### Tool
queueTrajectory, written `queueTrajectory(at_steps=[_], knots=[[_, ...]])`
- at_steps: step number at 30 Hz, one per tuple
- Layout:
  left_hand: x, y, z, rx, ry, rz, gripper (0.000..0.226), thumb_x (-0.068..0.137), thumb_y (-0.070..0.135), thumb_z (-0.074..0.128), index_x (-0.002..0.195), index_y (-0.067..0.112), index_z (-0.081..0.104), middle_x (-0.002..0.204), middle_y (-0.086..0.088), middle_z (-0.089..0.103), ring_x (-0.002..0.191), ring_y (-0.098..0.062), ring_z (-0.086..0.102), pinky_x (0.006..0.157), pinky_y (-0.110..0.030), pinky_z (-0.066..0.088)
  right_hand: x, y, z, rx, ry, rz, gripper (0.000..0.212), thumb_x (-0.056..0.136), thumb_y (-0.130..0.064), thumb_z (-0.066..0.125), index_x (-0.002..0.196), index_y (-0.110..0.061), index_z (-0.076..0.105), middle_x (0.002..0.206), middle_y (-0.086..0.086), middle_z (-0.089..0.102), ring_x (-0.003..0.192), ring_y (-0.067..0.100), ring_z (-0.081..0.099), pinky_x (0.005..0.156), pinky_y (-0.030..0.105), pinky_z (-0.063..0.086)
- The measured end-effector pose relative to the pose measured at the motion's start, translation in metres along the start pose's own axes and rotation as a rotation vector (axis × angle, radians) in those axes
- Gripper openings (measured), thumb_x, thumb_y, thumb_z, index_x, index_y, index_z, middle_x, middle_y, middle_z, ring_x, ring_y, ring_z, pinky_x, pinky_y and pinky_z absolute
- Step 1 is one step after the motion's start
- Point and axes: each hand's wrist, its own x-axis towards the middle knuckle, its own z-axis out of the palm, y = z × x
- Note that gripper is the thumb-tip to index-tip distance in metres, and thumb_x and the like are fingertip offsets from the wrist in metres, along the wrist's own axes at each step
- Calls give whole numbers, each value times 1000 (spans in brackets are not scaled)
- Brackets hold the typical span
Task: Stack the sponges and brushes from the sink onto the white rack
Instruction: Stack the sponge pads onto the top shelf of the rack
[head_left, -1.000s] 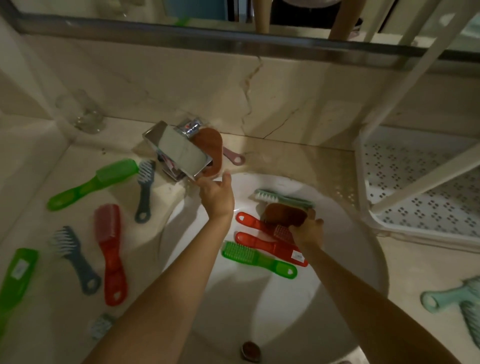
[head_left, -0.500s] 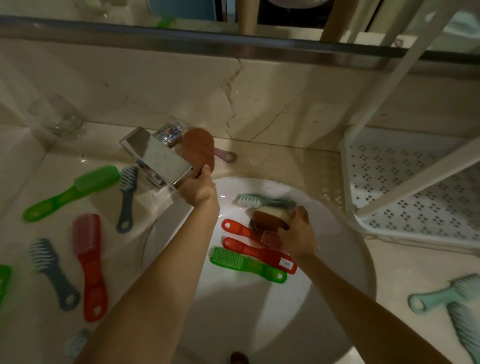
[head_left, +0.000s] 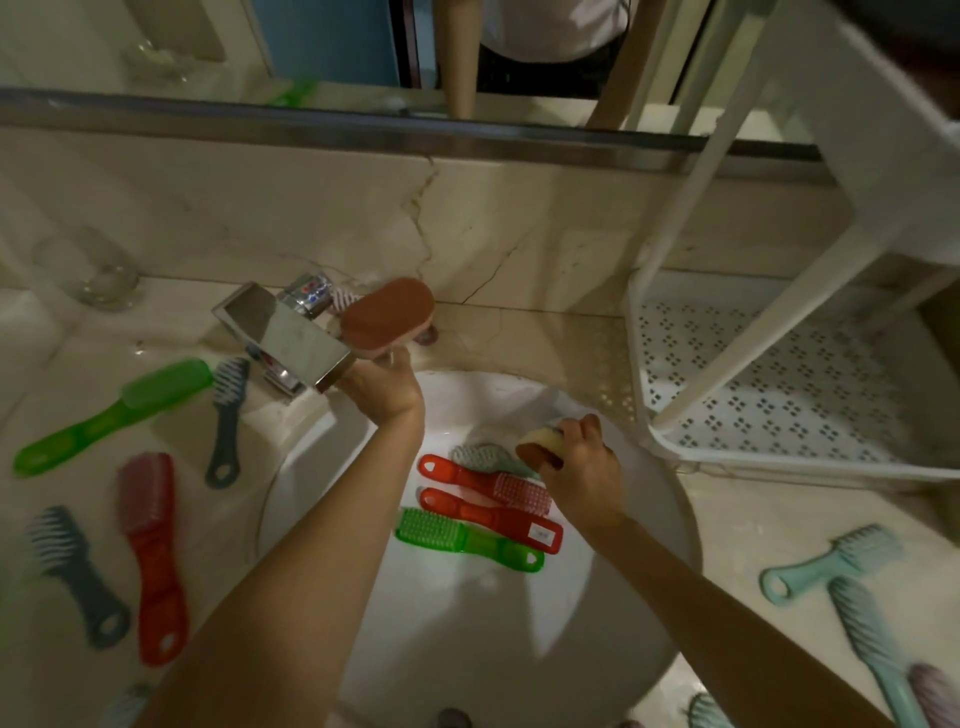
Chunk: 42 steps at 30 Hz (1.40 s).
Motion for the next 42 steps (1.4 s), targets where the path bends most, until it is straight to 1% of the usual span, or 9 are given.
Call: queueTrajectory(at_steps=[6,13,16,19,21,27,33,38,42], knots=[[4,17,19,291,-93,78,82,80,30,68,146,11,22,147,-17,24,132,-31,31,106,-39,27,5,-16,-8,-36,-55,-1,44,91,-37,53,122,-6,48,124,13,46,102,34,58,86,39,48],[20,12,32,526,-50,222,61,74,14,72,125,5,40,146,-15,34,136,-31,29,110,-40,23,11,-14,-17,-44,-25,-15,48,92,-41,51,126,-9,45,130,10,45,107,29,58,87,34,48],[16,13,31,502,-106,241,72,69,18,78,128,6,38,140,-18,38,131,-33,36,106,-41,29,9,-9,-16,-107,37,-51,45,92,-33,55,127,-6,47,128,12,49,101,30,61,81,35,51],[0,18,23,490,-175,302,77,68,25,79,130,5,38,135,-17,36,126,-33,36,101,-38,34,2,-6,-16,-184,83,-125,37,70,-13,76,102,-2,62,103,17,64,71,29,68,53,29,54],[-17,20,13,486,-218,352,66,70,24,76,123,3,42,131,-17,36,122,-33,38,99,-38,37,-5,-6,-23,-190,132,-154,38,56,-13,85,87,-4,65,86,13,67,64,25,67,46,26,52],[-74,35,-41,252,-373,351,69,66,24,80,119,6,40,122,-13,48,110,-27,51,82,-33,46,-34,-21,-68,-149,331,-275,33,59,-13,79,86,-8,62,80,6,59,72,24,57,67,32,51],[-111,79,-105,145,-315,473,70,70,28,78,125,8,40,123,-12,49,111,-27,51,80,-30,42,-71,-57,-137,-17,468,-339,40,62,-14,79,94,-8,56,83,8,58,64,21,58,56,24,44],[-136,142,-141,46,-279,589,73,70,35,76,130,17,38,125,-7,47,109,-22,51,77,-28,39,-94,-87,-207,84,622,-357,41,74,-20,72,109,-6,55,100,13,58,77,24,60,64,27,46],[-155,191,-154,-36,-280,675,72,71,36,76,131,19,37,127,-6,45,110,-22,51,79,-30,43,-105,-101,-268,191,800,-348,39,80,-27,60,113,-7,55,104,13,55,79,12,47,61,18,38]])
